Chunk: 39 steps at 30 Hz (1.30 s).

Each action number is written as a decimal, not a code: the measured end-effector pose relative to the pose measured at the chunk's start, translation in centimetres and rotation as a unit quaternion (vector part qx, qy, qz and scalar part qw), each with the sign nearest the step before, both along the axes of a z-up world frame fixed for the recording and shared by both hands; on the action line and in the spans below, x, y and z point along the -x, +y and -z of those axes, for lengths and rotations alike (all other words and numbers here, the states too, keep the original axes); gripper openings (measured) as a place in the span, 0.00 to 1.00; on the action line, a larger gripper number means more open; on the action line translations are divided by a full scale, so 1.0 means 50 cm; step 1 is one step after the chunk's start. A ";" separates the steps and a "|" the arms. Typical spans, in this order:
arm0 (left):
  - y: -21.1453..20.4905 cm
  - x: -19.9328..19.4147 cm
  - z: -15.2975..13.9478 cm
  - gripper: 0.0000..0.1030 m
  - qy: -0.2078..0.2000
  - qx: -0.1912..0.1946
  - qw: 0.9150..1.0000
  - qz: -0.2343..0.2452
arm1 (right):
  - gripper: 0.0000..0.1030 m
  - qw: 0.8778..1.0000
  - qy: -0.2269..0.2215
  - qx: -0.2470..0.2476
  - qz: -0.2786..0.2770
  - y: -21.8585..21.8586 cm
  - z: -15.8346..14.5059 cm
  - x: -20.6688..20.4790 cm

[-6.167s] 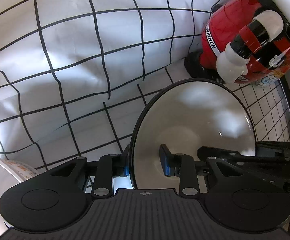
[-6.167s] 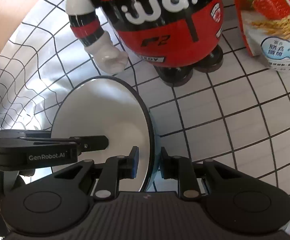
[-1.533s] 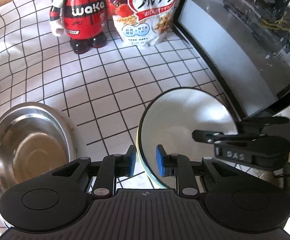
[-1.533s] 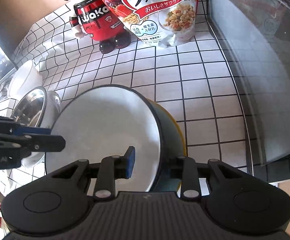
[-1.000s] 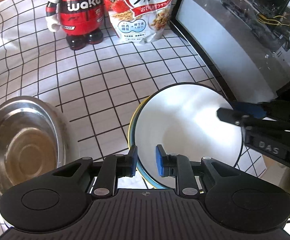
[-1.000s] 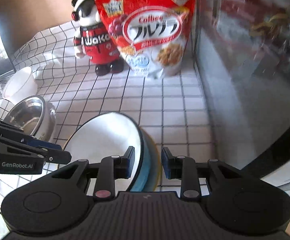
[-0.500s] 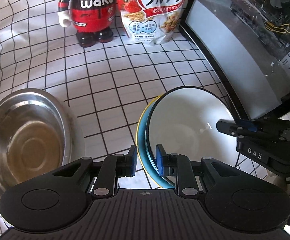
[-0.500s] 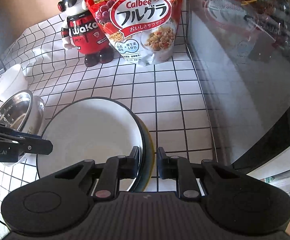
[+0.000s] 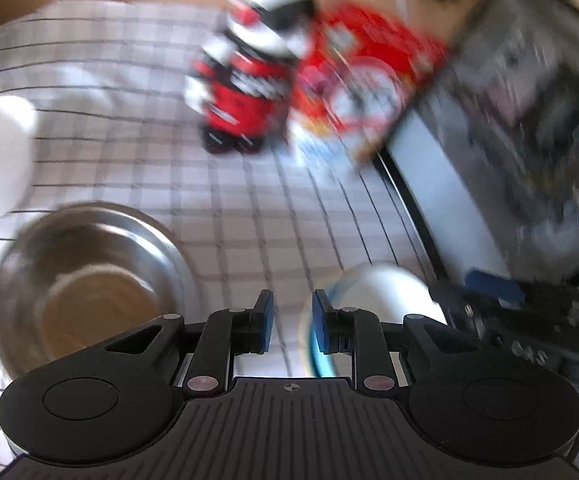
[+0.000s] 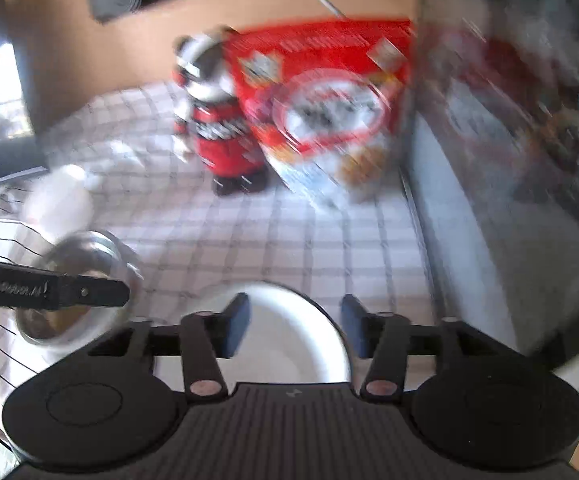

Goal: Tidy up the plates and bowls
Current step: 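Move both tools to the orange-printed white bowl and grip its rim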

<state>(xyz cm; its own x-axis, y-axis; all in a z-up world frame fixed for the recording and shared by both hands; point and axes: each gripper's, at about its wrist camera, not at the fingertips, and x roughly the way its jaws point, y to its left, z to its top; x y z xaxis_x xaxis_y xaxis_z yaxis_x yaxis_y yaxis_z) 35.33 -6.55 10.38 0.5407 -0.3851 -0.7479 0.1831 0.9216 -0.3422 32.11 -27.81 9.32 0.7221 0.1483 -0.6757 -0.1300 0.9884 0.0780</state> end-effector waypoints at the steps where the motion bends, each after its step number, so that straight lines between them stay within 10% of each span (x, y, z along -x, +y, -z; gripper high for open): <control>1: 0.028 0.001 -0.007 0.24 -0.011 0.011 1.000 -0.022 | 0.53 1.000 -0.005 0.000 -0.009 0.016 -0.007 -0.007; 8: 0.323 -0.017 -0.048 0.23 -0.067 0.052 0.970 -0.229 | 0.54 0.998 -0.006 0.020 -0.063 0.192 -0.025 -0.092; 17: 0.600 -0.143 0.035 0.24 0.041 0.093 0.939 -0.328 | 0.54 0.989 0.090 -0.019 -0.116 0.466 -0.013 -0.290; 30: 0.624 -0.316 0.147 0.24 0.095 0.047 0.960 -0.259 | 0.53 0.968 0.237 -0.056 -0.064 0.661 0.194 -0.564; 34: 0.611 -0.332 0.180 0.24 0.117 0.050 0.965 -0.229 | 0.28 0.953 0.286 -0.091 -0.049 0.660 0.241 -0.565; 39: 0.610 -0.329 0.188 0.20 0.132 0.060 0.962 -0.230 | 0.21 0.958 0.267 -0.085 -0.059 0.650 0.196 -0.519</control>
<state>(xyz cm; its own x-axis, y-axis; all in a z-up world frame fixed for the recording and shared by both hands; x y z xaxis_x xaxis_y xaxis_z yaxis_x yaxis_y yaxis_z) 51.78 23.97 1.01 0.4716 -0.2423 -0.8478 -0.3430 0.8354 -0.4296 58.04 4.72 -0.50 0.2517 0.3474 -0.9033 -0.1364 0.9368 0.3222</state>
